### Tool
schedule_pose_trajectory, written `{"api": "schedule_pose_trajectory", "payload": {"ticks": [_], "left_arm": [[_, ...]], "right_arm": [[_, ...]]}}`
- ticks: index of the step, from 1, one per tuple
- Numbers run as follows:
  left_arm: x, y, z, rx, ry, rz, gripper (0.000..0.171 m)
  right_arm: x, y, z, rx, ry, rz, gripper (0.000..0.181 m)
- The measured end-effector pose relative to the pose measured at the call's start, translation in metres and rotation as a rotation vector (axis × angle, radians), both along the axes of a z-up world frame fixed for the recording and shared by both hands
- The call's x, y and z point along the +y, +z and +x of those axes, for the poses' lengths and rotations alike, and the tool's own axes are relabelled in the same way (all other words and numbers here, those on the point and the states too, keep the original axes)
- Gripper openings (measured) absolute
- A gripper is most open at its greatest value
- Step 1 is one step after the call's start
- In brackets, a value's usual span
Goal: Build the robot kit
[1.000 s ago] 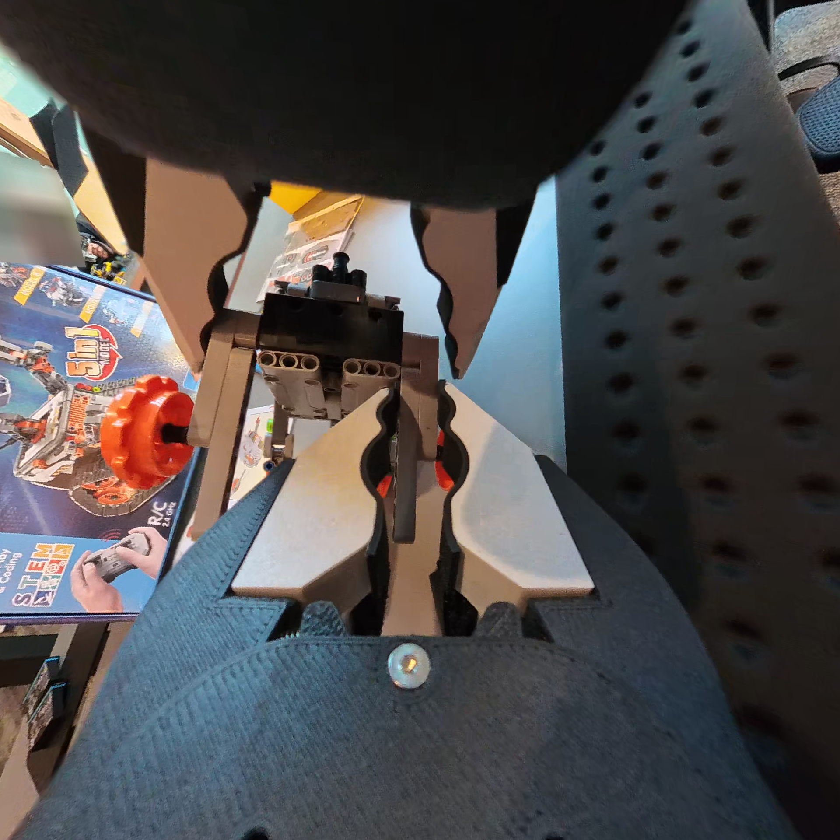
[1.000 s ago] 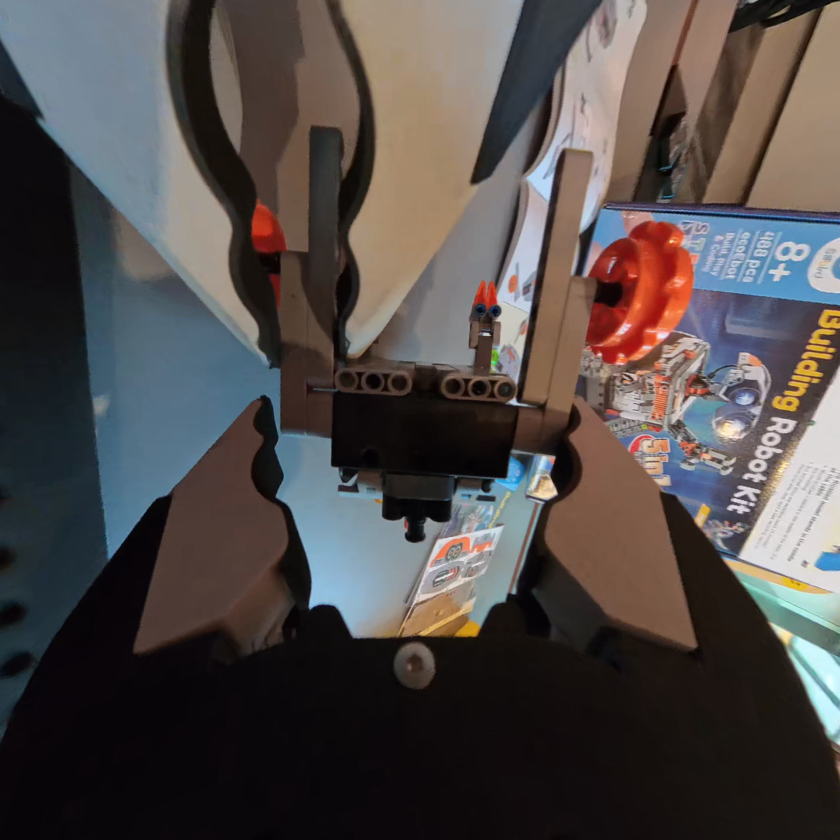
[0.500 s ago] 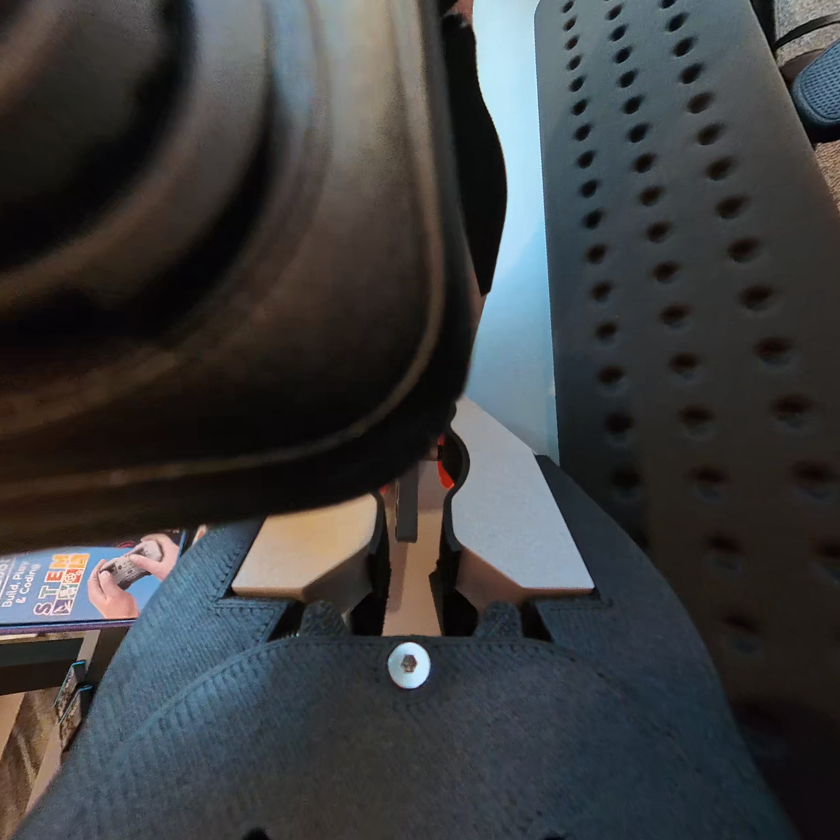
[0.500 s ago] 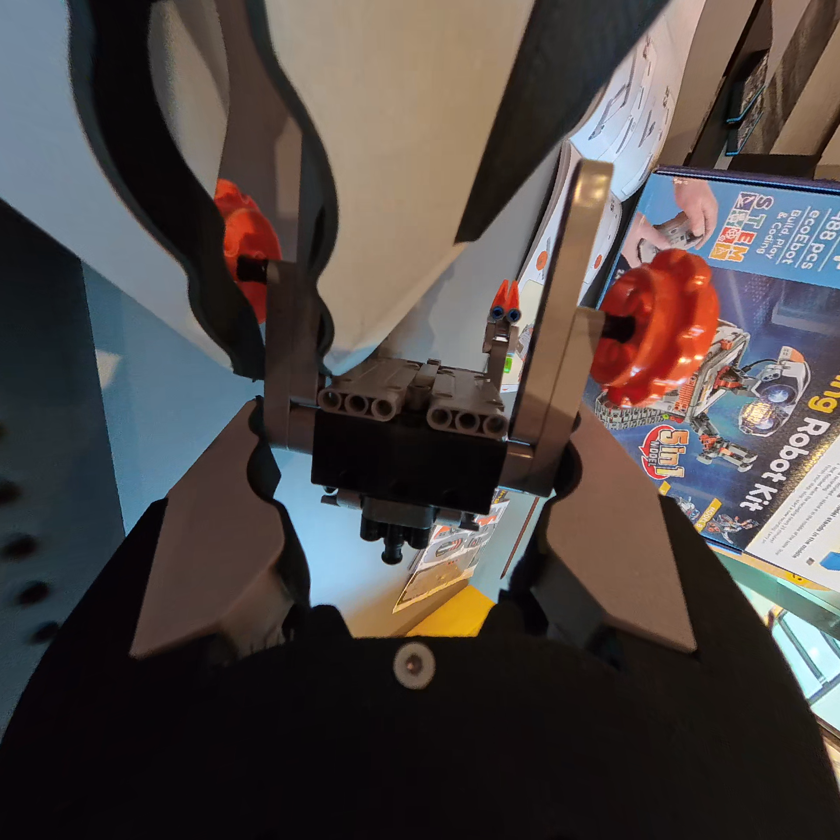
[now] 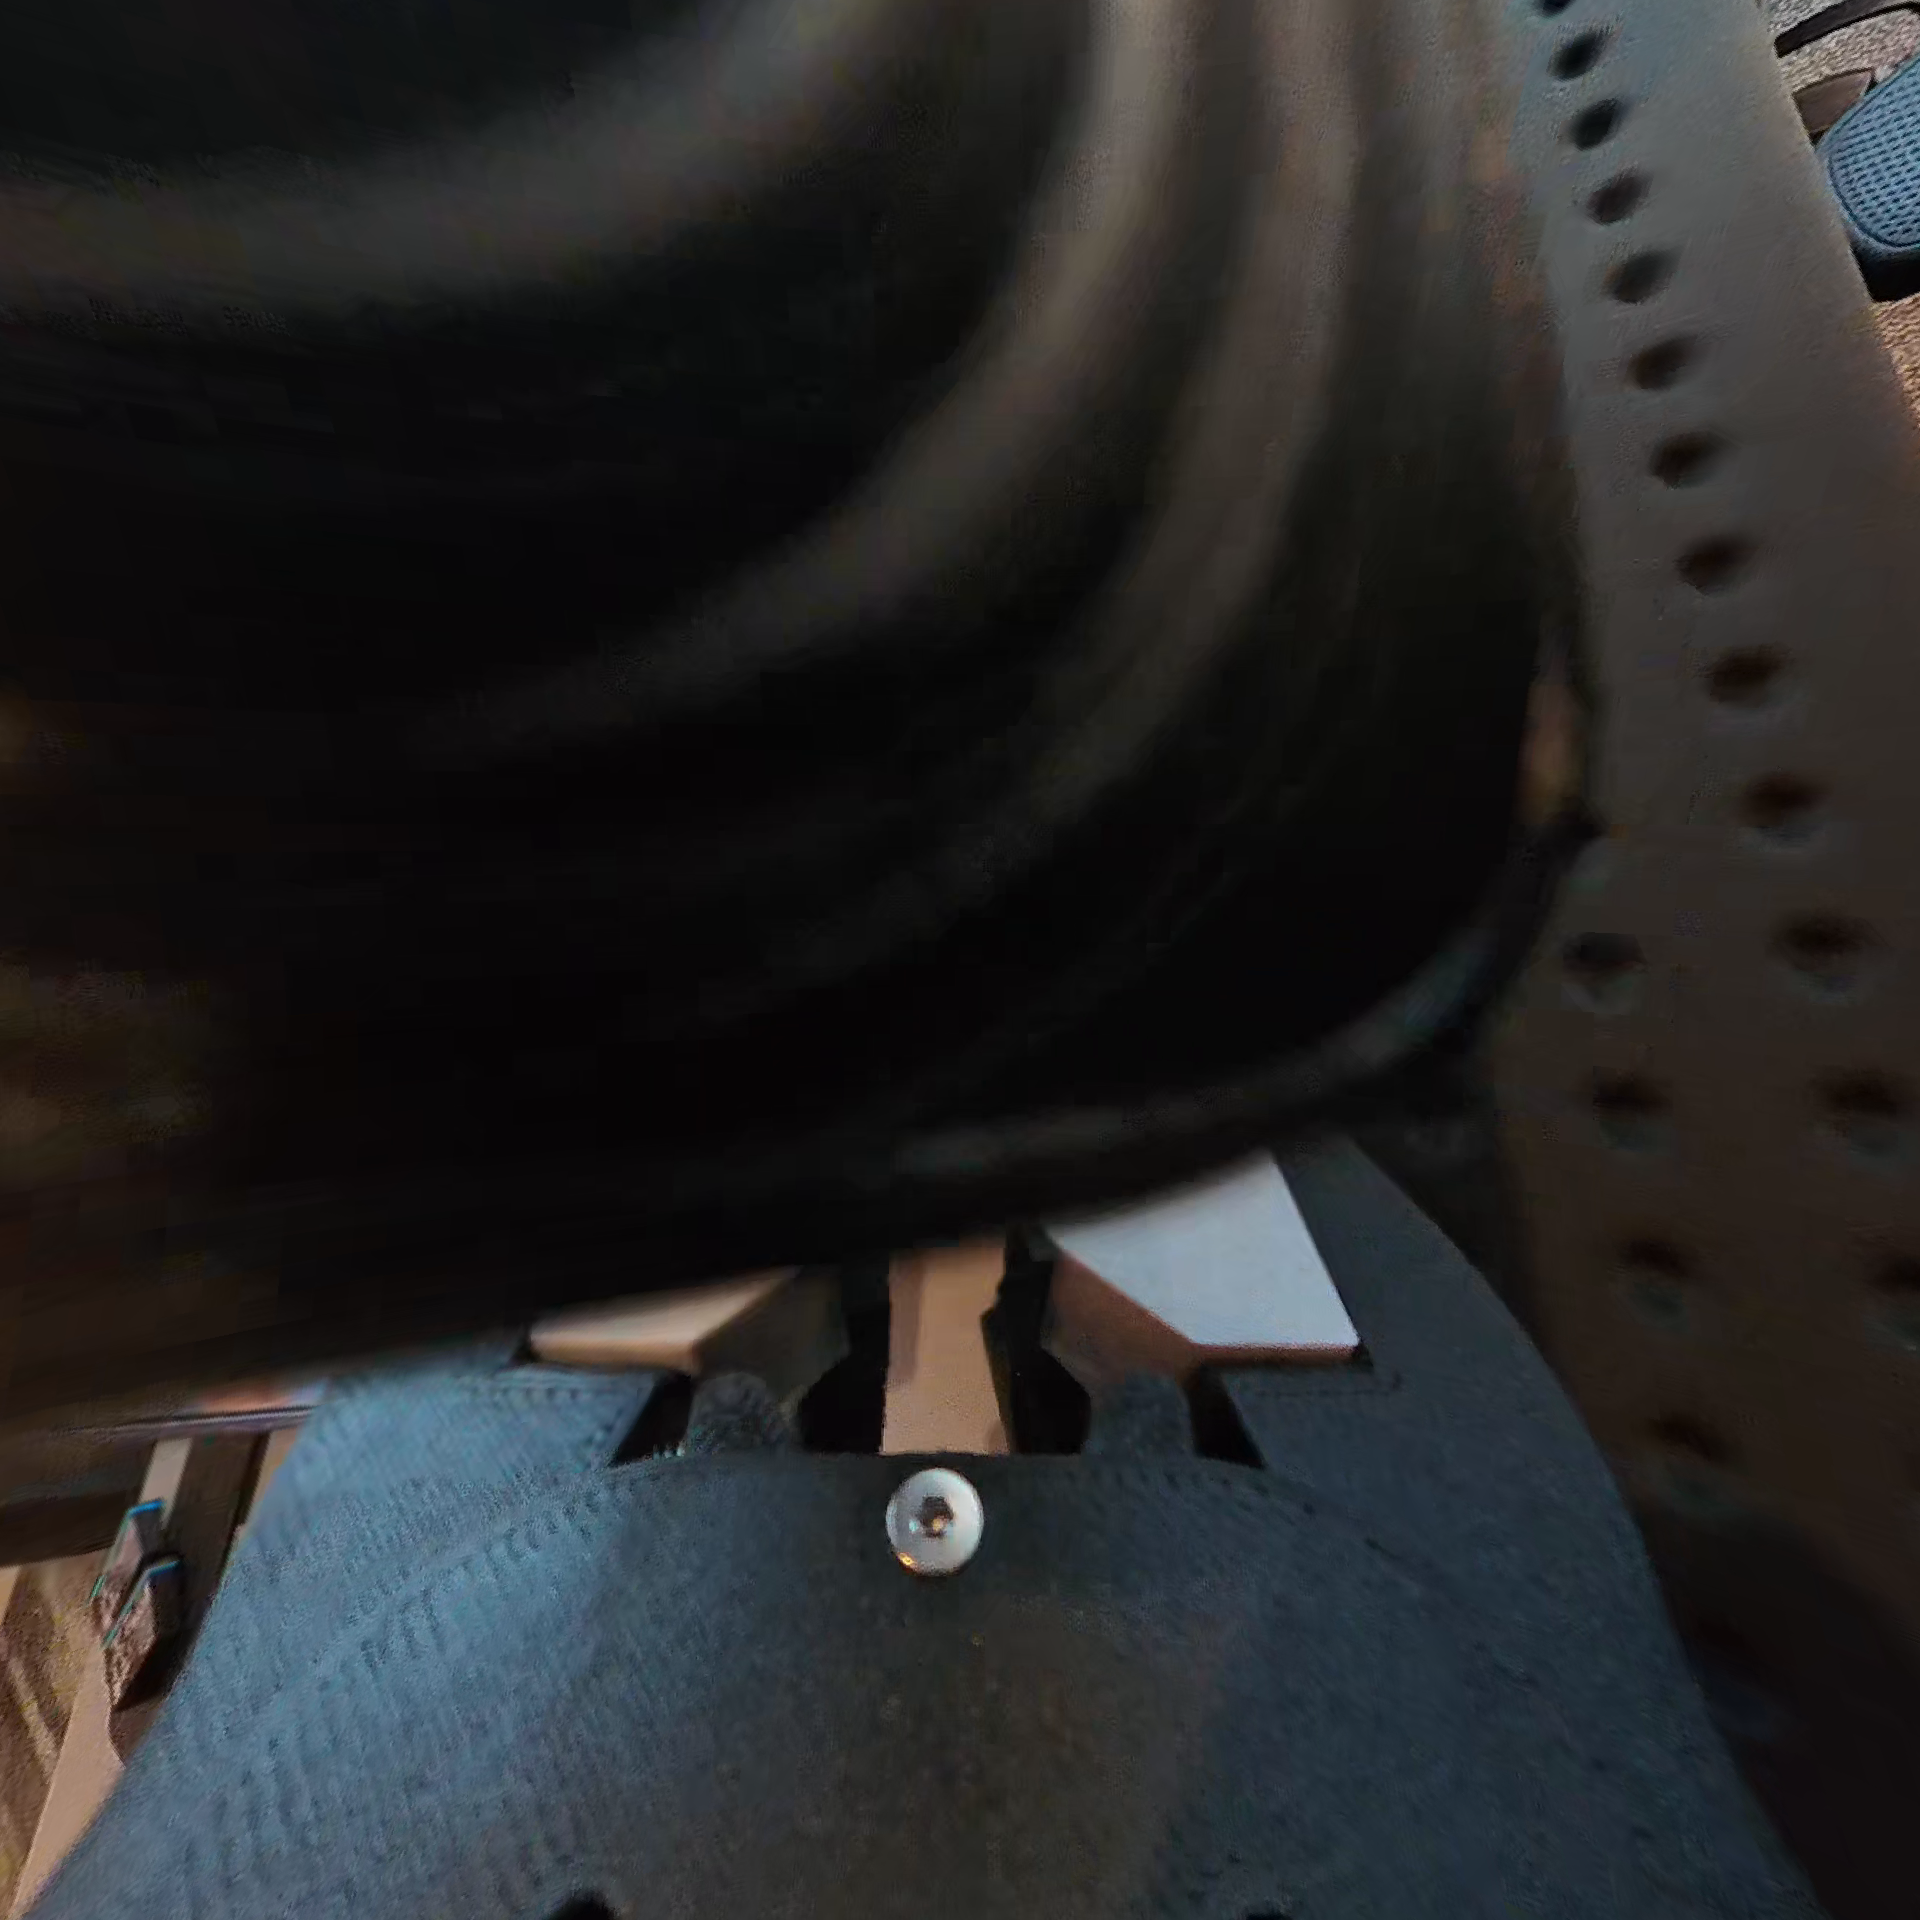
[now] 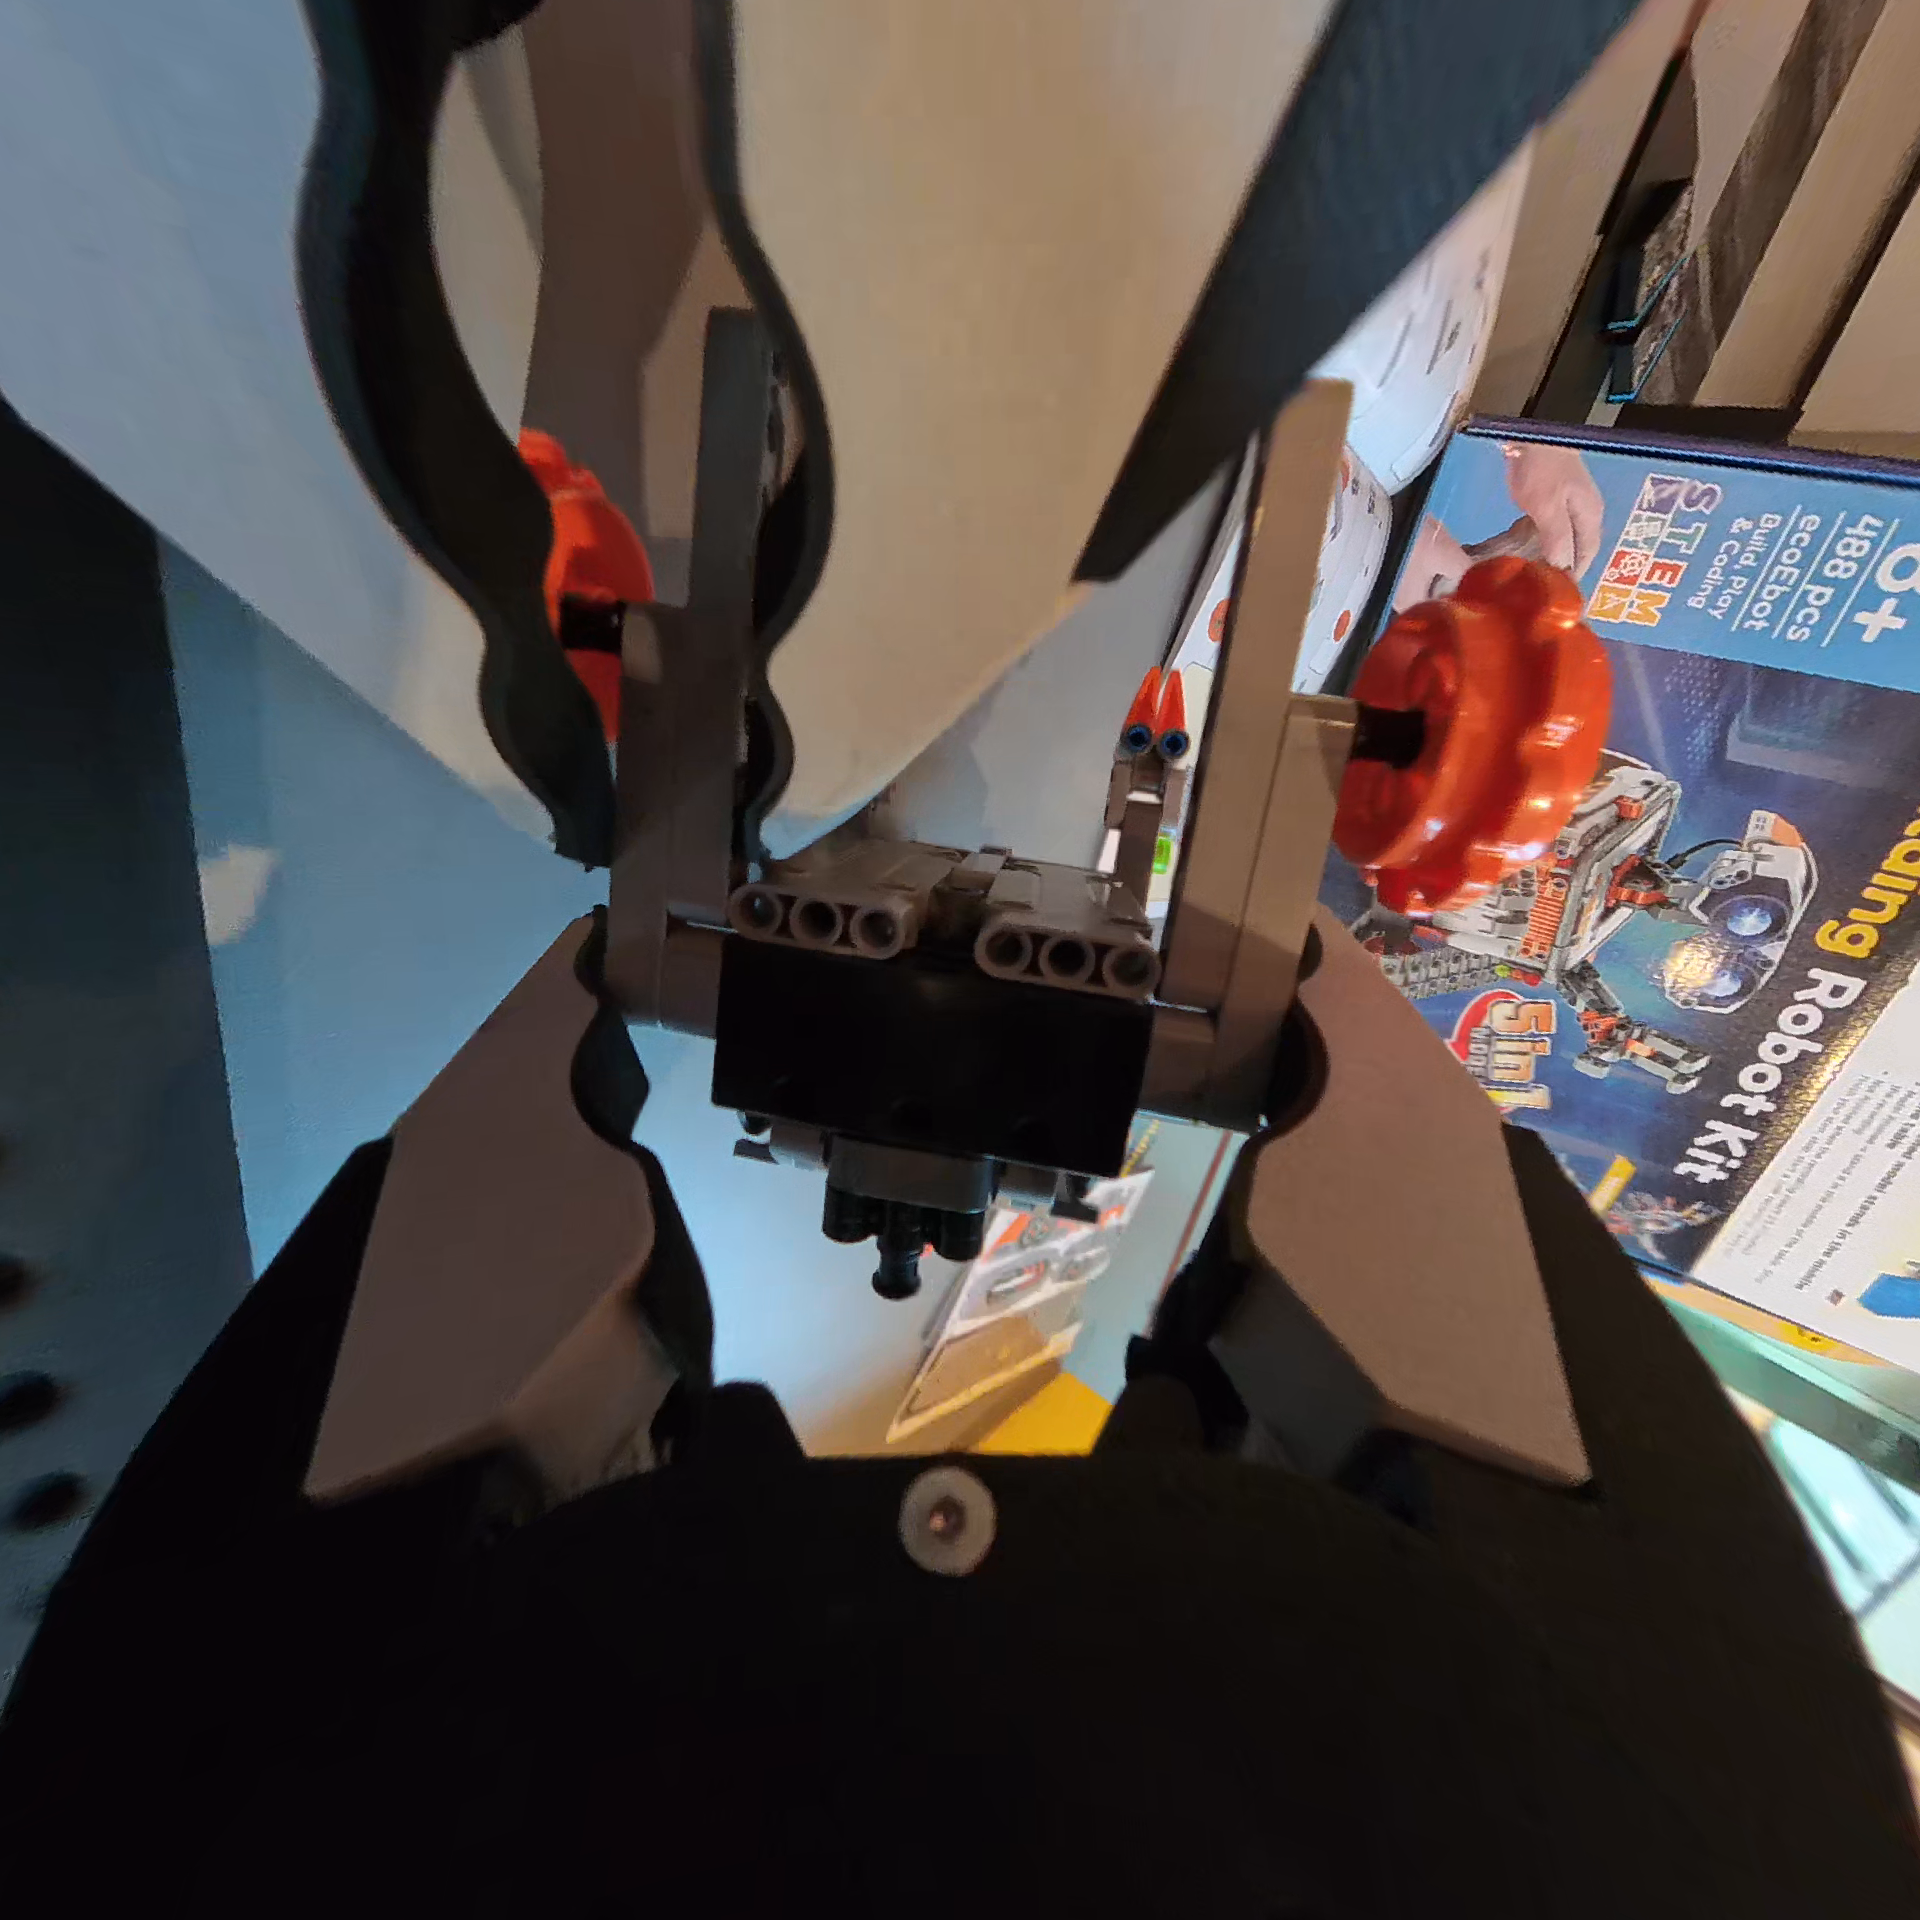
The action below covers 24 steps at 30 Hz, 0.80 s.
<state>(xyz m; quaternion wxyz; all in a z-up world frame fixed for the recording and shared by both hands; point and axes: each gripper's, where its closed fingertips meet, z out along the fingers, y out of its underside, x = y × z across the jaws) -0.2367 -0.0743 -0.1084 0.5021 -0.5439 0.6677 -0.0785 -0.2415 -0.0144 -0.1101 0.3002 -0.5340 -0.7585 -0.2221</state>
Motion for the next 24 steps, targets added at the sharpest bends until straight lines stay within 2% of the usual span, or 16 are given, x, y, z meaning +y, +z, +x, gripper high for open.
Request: {"api": "schedule_pose_trajectory", "payload": {"ticks": [1,6,10,13,21,24], "left_arm": [[0.001,0.001,-0.001,-0.011,0.004,-0.006,0.014],[0.003,0.011,-0.001,-0.081,0.009,-0.004,0.016],[0.001,0.010,-0.002,-0.071,0.000,0.018,0.016],[0.001,0.009,-0.001,-0.053,0.001,0.039,0.016],[-0.001,0.008,-0.001,-0.052,-0.010,0.045,0.015],[-0.001,0.009,-0.002,-0.051,-0.010,0.067,0.016]], "right_arm": [[0.000,0.000,-0.002,0.032,0.006,-0.012,0.122],[0.001,0.006,-0.004,0.166,0.024,-0.073,0.124],[-0.003,0.010,-0.012,0.242,0.130,-0.031,0.122],[-0.003,0.010,-0.013,0.256,0.160,0.000,0.122],[-0.006,0.010,-0.014,0.247,0.172,-0.043,0.120],[-0.008,0.012,-0.018,0.326,0.185,-0.062,0.121]]}}
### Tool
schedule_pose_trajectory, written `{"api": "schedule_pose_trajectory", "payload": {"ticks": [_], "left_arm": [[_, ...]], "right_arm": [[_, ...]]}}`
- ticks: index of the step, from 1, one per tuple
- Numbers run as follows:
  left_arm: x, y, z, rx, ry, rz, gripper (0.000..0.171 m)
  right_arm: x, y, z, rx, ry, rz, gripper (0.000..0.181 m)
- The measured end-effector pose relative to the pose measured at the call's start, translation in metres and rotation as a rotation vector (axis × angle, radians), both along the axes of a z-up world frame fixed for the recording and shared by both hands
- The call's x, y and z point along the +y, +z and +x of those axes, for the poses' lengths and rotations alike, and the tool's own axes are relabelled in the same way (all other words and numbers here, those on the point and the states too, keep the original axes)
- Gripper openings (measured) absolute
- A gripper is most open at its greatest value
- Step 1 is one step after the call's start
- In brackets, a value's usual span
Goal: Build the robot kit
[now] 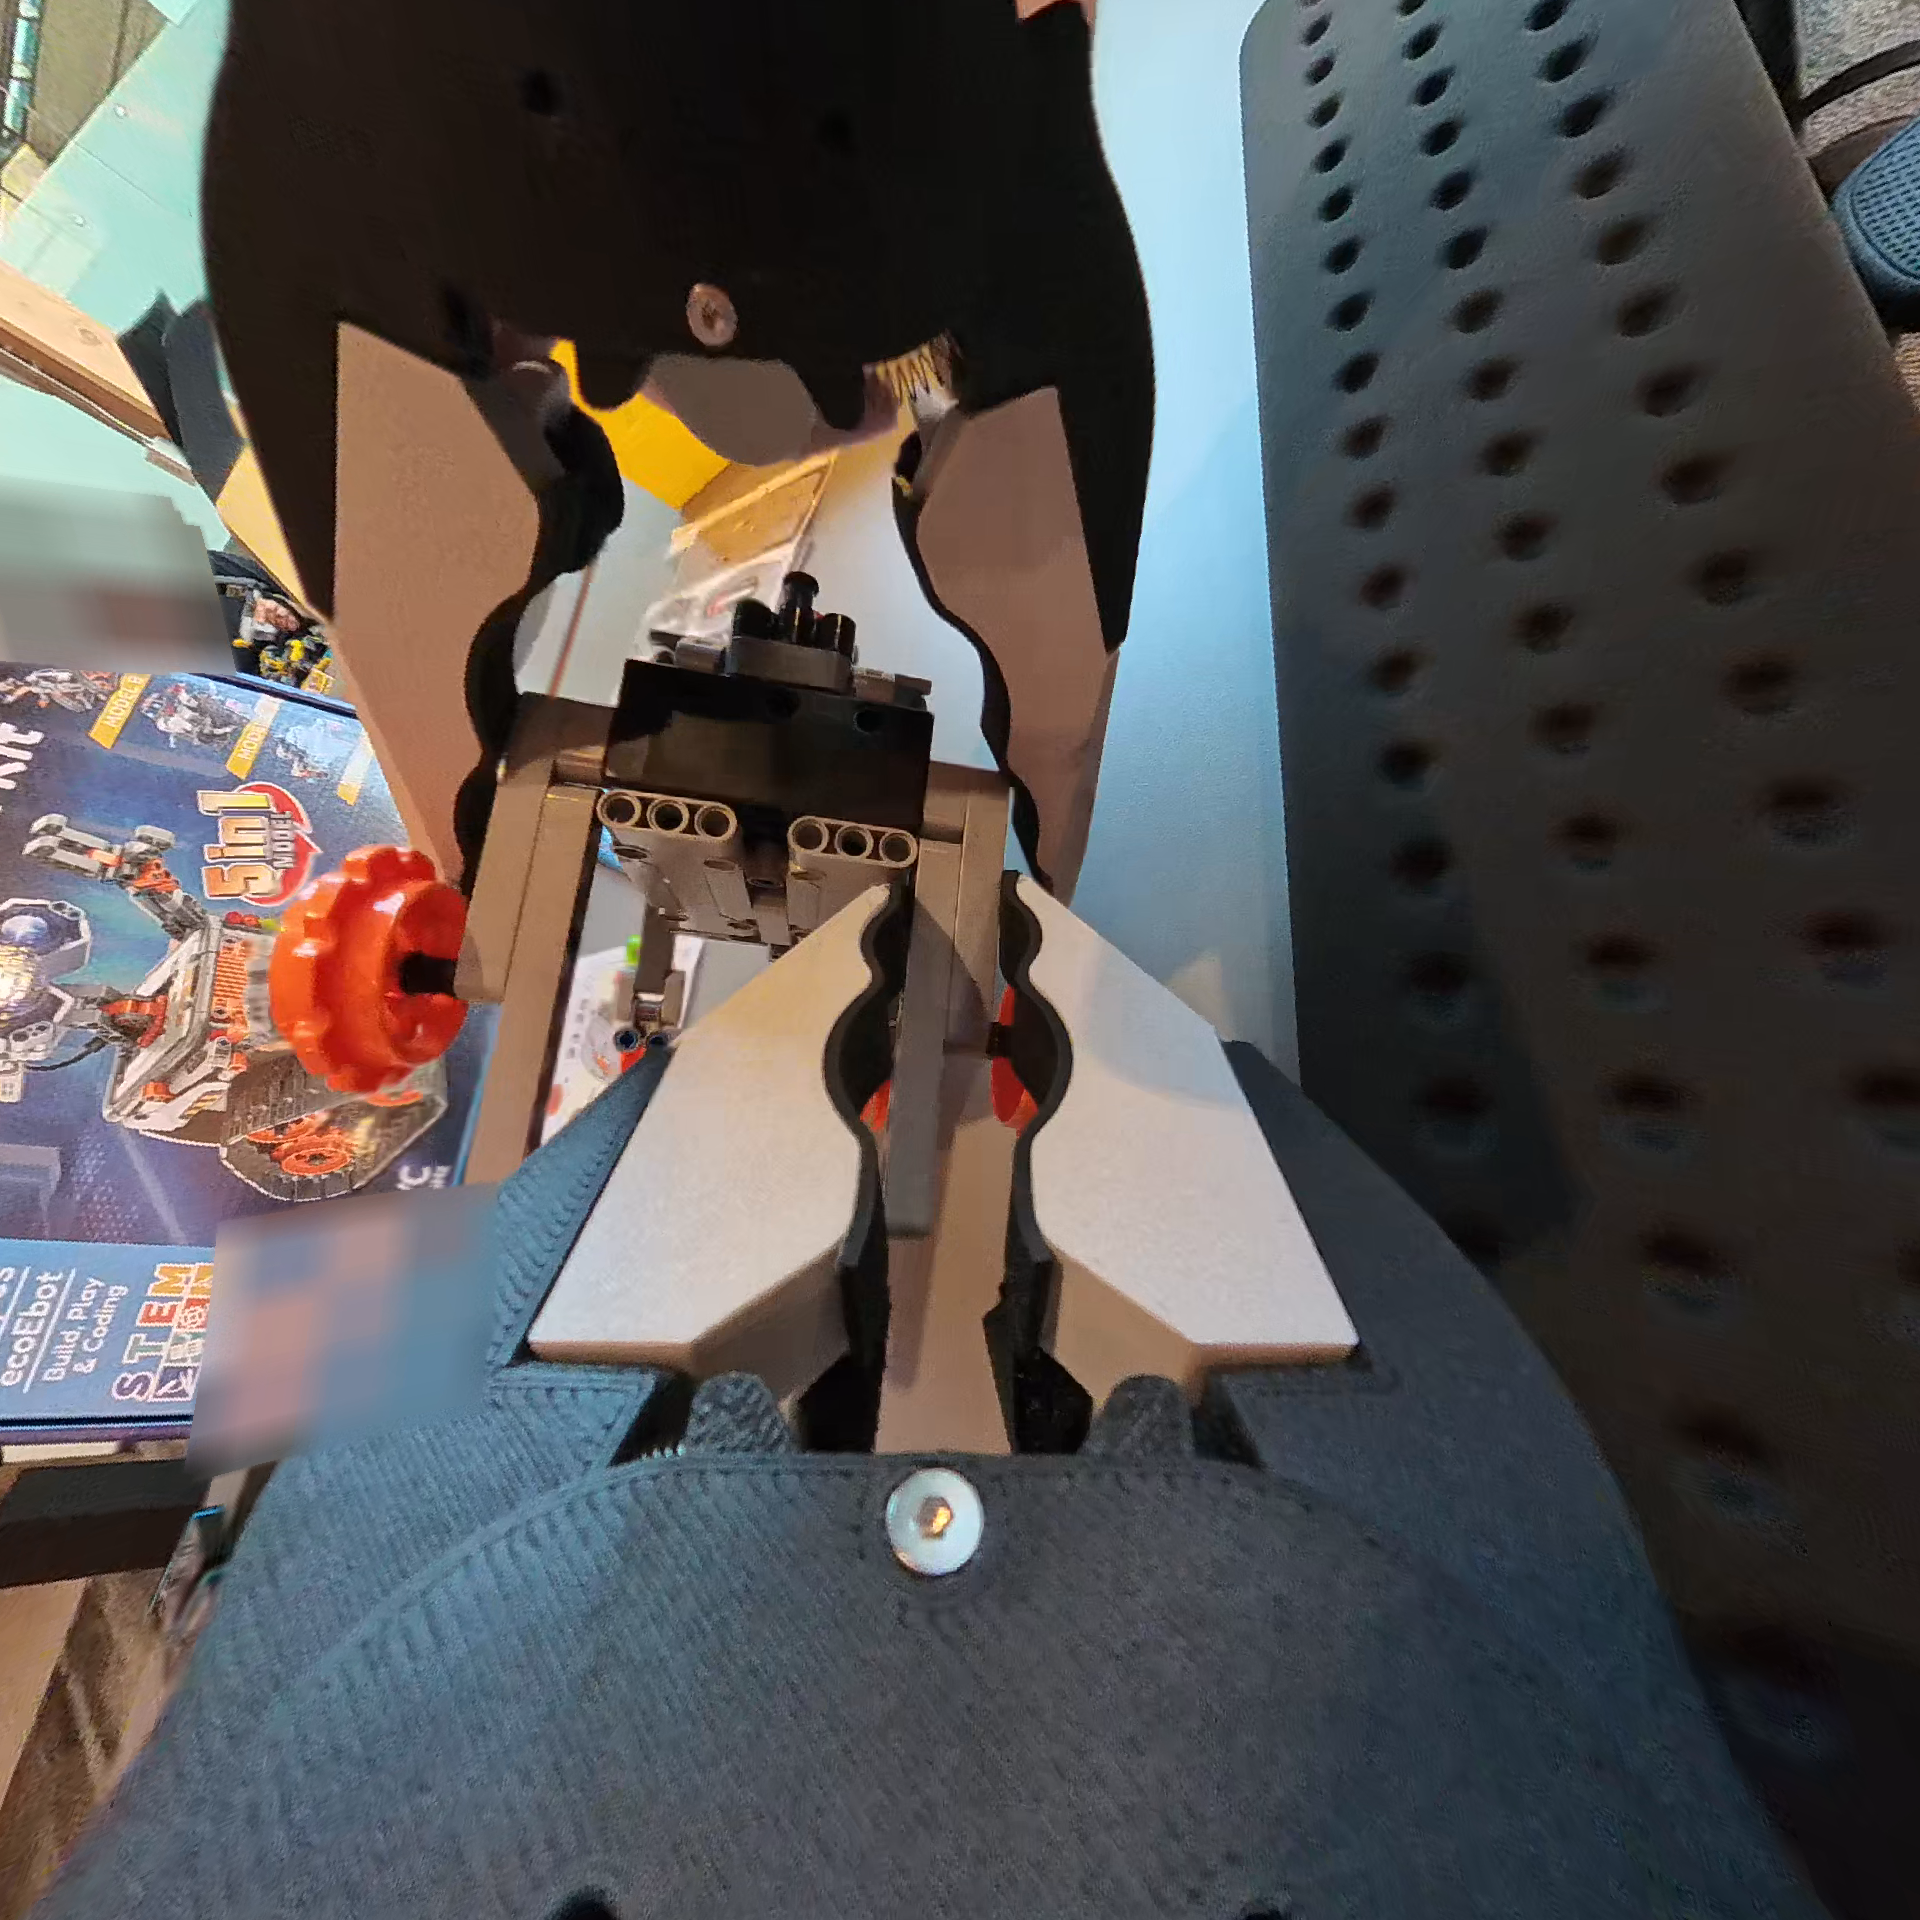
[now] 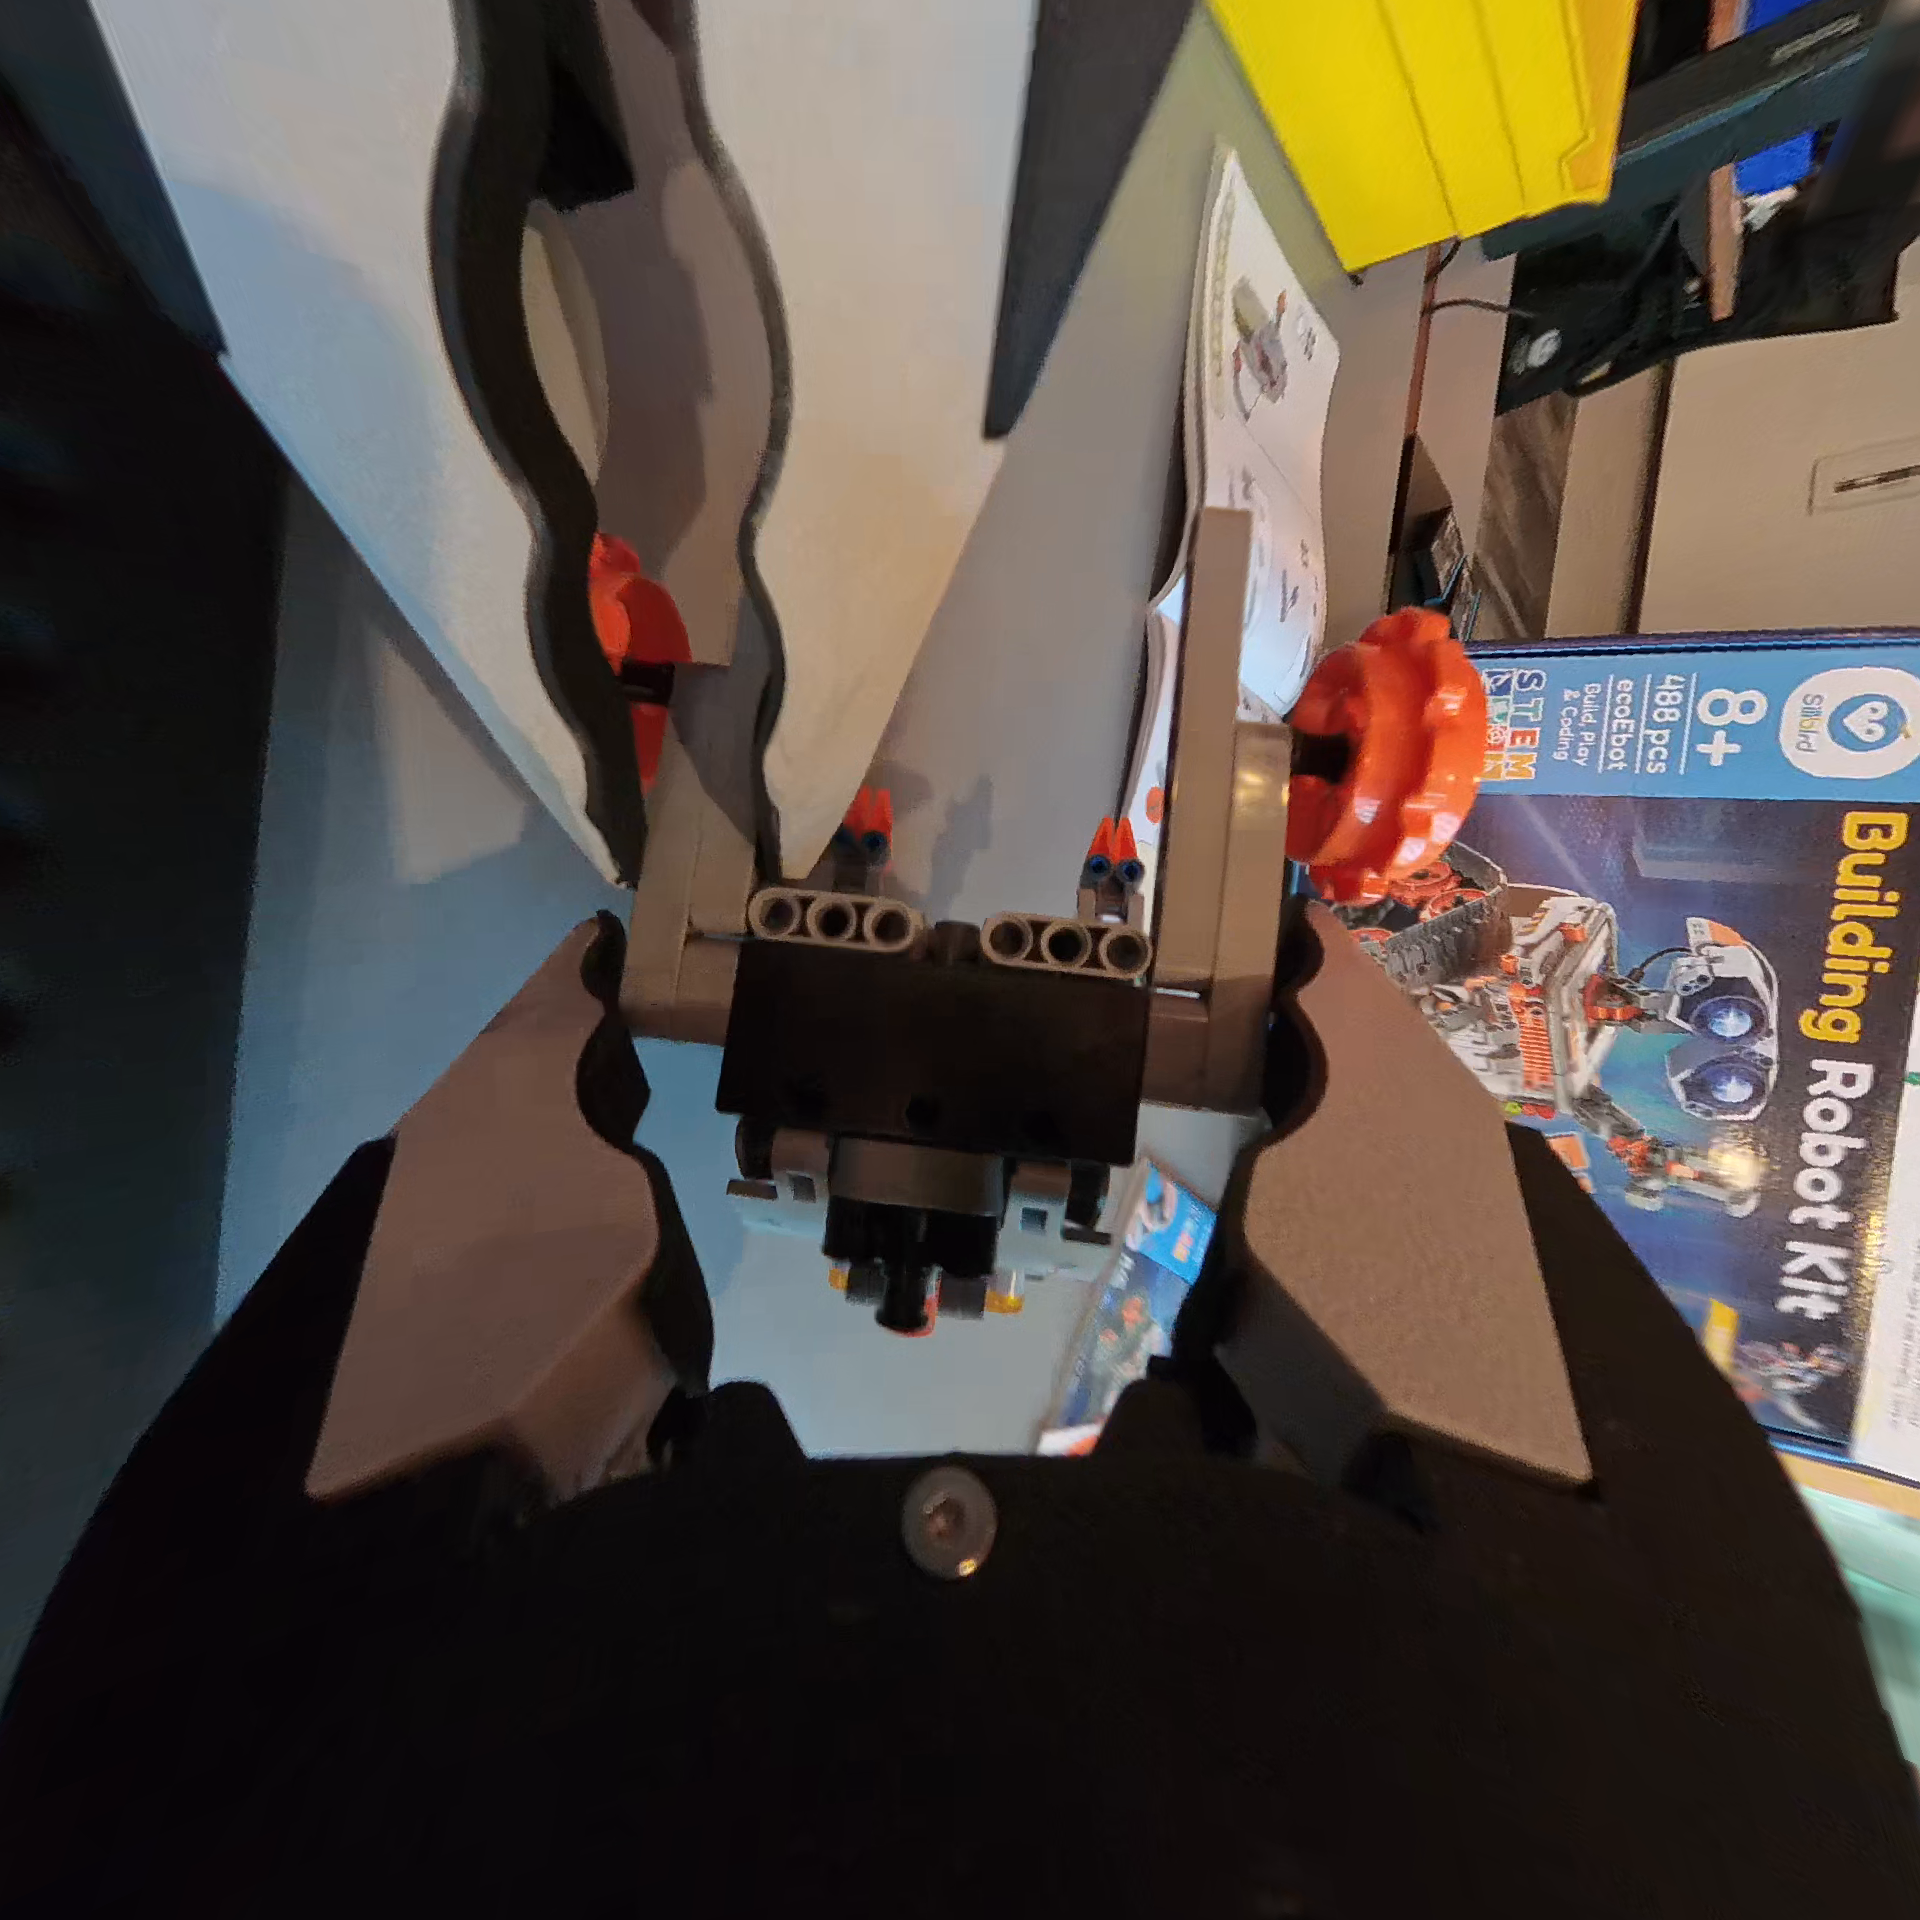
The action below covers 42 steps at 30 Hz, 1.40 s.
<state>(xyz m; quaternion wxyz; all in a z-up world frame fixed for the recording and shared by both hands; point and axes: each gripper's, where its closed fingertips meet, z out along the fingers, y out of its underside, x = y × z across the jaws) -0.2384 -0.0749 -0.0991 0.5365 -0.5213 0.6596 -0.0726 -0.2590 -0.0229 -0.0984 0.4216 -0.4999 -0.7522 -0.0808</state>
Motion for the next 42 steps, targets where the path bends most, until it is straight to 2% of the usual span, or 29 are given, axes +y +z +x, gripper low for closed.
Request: {"api": "schedule_pose_trajectory", "payload": {"ticks": [1,3,7,9,14,29,42], "left_arm": [[0.000,0.001,0.000,-0.002,0.001,0.021,0.016],[0.000,0.001,-0.001,0.003,0.003,0.045,0.015],[-0.002,-0.001,-0.001,0.013,-0.002,0.054,0.015],[-0.004,-0.003,0.000,0.036,-0.010,0.083,0.015],[-0.010,-0.008,0.005,0.086,-0.031,0.160,0.016],[-0.010,-0.005,0.005,0.068,-0.026,0.144,0.015],[-0.008,0.003,0.003,0.010,-0.010,0.085,0.015]], "right_arm": [[-0.002,0.002,-0.002,0.066,0.006,-0.029,0.126],[0.000,0.005,-0.002,0.196,-0.027,-0.079,0.152],[-0.009,0.013,0.003,0.384,-0.003,-0.127,0.150],[-0.012,0.018,0.007,0.403,0.002,-0.085,0.145],[-0.020,0.006,0.010,0.281,-0.006,-0.022,0.144],[-0.015,-0.010,0.008,0.025,-0.041,0.008,0.143],[0.006,-0.008,0.008,-0.061,-0.093,0.101,0.140]]}}
